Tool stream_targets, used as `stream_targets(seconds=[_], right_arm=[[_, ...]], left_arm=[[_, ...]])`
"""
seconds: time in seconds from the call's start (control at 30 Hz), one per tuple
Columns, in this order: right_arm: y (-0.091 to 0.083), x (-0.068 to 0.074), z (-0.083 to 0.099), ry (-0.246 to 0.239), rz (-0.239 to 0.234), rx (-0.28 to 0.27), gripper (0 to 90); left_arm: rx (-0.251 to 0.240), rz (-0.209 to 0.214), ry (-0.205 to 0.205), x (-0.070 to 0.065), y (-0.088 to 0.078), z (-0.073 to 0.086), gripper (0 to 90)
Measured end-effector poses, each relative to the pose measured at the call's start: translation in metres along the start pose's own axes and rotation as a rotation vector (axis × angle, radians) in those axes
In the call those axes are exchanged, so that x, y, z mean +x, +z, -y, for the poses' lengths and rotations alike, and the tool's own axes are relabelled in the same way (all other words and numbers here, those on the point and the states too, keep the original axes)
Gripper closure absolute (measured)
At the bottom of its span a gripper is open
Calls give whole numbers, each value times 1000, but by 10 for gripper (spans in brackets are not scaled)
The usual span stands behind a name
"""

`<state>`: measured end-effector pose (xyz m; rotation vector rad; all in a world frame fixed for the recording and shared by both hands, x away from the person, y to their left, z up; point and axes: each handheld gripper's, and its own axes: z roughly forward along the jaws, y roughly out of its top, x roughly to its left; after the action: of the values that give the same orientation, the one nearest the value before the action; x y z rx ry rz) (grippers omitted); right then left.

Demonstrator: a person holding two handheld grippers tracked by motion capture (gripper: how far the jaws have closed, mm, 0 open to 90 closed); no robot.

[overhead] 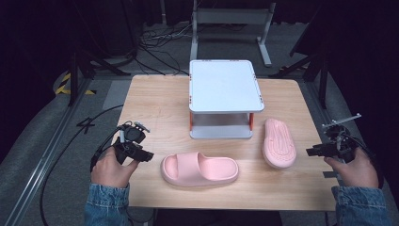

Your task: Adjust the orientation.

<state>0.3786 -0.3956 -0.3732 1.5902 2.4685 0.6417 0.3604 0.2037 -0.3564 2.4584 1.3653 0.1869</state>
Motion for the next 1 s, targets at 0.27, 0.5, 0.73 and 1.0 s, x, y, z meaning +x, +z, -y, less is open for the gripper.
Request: stream_targets(seconds=[0.27,0.5,0.73,1.0], right_arm=[[-1,1,0,-2,4,-9,575],[-1,1,0,-5,7,-5,567],[1,2,0,-6,2,-1,555],[3,2,-1,-13,-2,6,546]], left_arm=[[1,7,27,-9,-1,-3,425],[1,32,69,-20,-5,-6,433],[46,104,177,-42,0,-11,437],[119,183,251,-64,13,-13,517]])
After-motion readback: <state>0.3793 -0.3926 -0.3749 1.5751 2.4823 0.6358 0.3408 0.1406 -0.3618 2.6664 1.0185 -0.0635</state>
